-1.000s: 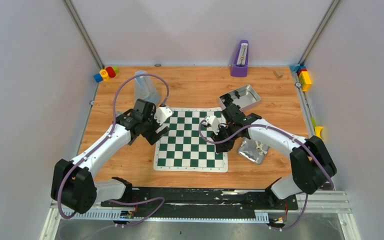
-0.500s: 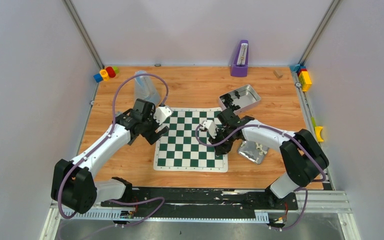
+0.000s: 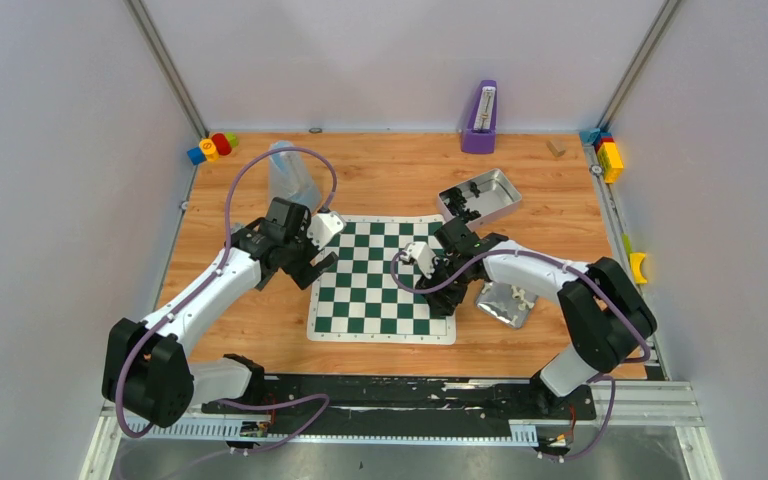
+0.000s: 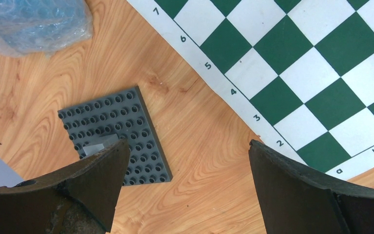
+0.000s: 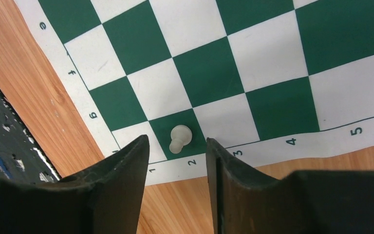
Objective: Set up the chess pieces on the board
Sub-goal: Place the chess piece on the chessboard, then pick up the chess piece from the storage box.
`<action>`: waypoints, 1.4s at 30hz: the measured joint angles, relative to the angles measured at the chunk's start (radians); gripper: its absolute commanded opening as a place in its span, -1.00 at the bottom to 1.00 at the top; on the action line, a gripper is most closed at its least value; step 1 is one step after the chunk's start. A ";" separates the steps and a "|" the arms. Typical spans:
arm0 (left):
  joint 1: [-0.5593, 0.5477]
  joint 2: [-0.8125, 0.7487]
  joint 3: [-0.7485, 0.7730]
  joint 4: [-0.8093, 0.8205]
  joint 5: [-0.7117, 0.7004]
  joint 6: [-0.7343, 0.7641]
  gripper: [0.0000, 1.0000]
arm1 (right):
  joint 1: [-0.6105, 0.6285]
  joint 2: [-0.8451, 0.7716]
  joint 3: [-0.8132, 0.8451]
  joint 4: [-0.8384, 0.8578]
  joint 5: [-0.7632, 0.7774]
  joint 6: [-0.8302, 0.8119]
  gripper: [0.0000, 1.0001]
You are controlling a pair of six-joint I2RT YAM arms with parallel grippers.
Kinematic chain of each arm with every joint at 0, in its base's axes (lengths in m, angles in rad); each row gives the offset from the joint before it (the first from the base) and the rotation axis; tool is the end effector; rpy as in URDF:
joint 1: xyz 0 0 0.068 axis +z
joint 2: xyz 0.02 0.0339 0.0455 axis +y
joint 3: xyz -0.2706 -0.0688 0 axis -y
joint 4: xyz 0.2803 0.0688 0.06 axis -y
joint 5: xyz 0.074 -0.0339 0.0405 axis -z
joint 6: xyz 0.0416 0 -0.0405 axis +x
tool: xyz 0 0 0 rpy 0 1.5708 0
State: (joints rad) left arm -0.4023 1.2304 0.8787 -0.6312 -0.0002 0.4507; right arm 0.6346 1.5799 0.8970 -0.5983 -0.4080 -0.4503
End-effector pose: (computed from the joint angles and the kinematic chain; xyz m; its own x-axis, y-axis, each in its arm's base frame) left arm 0.2554 -0.1087 0.2321 -0.5187 0.6941 -0.4992 0.6859 0.6864 0.2417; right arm 0.2397 0.1970 0.1462 -0.4183 -0.8040 -0.4226 -0.9080 0.3578 0.2181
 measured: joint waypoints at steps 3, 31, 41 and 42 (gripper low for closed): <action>0.000 0.000 0.000 0.000 0.000 0.000 1.00 | -0.001 -0.003 0.000 -0.003 0.006 0.006 0.31; 0.000 0.000 0.000 0.000 0.008 0.000 1.00 | -0.571 -0.354 -0.086 -0.159 0.013 -0.063 0.11; 0.000 0.000 0.000 -0.001 0.021 0.000 1.00 | -0.684 -0.405 -0.158 -0.242 0.078 -0.184 -0.06; 0.000 0.000 0.000 -0.001 0.022 0.000 1.00 | -0.684 -0.402 -0.162 -0.245 0.079 -0.189 -0.07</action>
State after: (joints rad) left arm -0.4023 1.2301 0.8787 -0.6319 0.0216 0.4511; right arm -0.0494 1.1774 0.7349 -0.8433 -0.3290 -0.6395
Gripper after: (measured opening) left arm 0.998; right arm 0.482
